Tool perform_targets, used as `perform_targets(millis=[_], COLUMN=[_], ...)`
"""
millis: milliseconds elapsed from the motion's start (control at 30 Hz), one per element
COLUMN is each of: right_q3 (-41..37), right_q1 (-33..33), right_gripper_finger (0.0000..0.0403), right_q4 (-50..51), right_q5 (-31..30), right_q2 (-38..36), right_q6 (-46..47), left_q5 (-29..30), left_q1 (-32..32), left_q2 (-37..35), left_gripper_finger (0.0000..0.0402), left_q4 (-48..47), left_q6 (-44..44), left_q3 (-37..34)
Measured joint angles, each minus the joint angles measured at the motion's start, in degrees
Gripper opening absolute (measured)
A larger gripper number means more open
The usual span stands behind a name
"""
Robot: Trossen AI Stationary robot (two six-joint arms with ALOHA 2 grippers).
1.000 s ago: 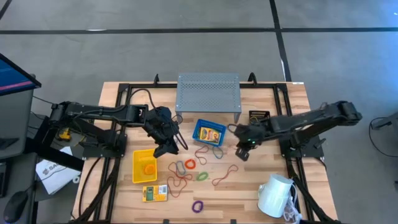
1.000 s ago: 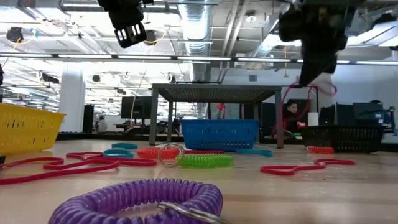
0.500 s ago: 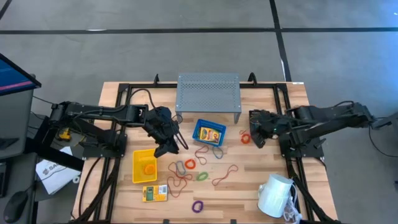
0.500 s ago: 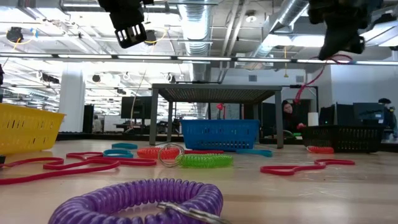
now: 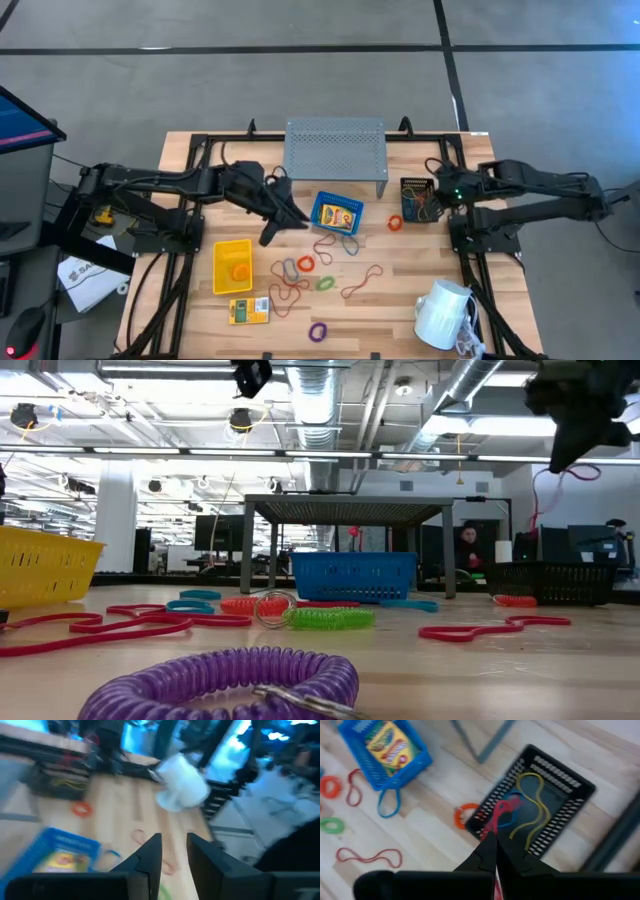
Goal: Pick & Place Office Desk Supplies
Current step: Put the red rubber band into the black bin
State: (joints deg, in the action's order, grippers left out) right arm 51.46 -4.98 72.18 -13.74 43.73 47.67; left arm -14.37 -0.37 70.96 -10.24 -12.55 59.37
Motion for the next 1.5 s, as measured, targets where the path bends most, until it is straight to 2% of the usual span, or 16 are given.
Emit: perform_targets(millis=[167,267,367,500,700,967,1133,1500], right_q3=[-2.17,-5.48,-8.26,-8.9,-8.96,-8.98,-11.04,-14.36], right_q1=[-3.47,-5.04,-5.82,-6.99,-11.25,-18.12,-22.04,-23.7], right_gripper_finger=[0.0,0.0,0.0,0.0,0.0,0.0,0.0,0.0], right_q4=[0.62,0.3,-3.05,-6.1,-7.21,-9.22,-11.89,-15.78], right_q5=[1.89,3.14,3.63,4.03,4.95,6.6,11.25,13.56], right_q2=[-0.02,0.06,0.04,0.09,0.07,0.18,0.17,0.2], right_q6=[-2.08,-2.75,-3.59,-4.63,-7.77,-12.7,-15.35,-16.31], left_q5=[4.72,5.73,7.7,9.87,13.88,15.03,15.0,14.55], left_q1=[-0.36,-0.32,-0.32,-0.43,-0.54,-0.54,-0.54,-0.54], left_q2=[-2.89,-7.18,-13.4,-24.05,-33.44,-33.76,-32.32,-31.47], left_gripper_finger=[0.0085,0.0085,0.0085,0.0085,0.0085,0.0085,0.0085,0.0085], left_q4=[1.21,6.81,11.63,12.62,12.69,12.76,12.59,12.85], left_q6=[2.14,1.35,-2.64,-9.99,-12.12,-11.85,-11.87,-12.09], left_q3=[-1.02,-5.92,-13.03,-21.07,-26.13,-26.79,-26.81,-26.81])
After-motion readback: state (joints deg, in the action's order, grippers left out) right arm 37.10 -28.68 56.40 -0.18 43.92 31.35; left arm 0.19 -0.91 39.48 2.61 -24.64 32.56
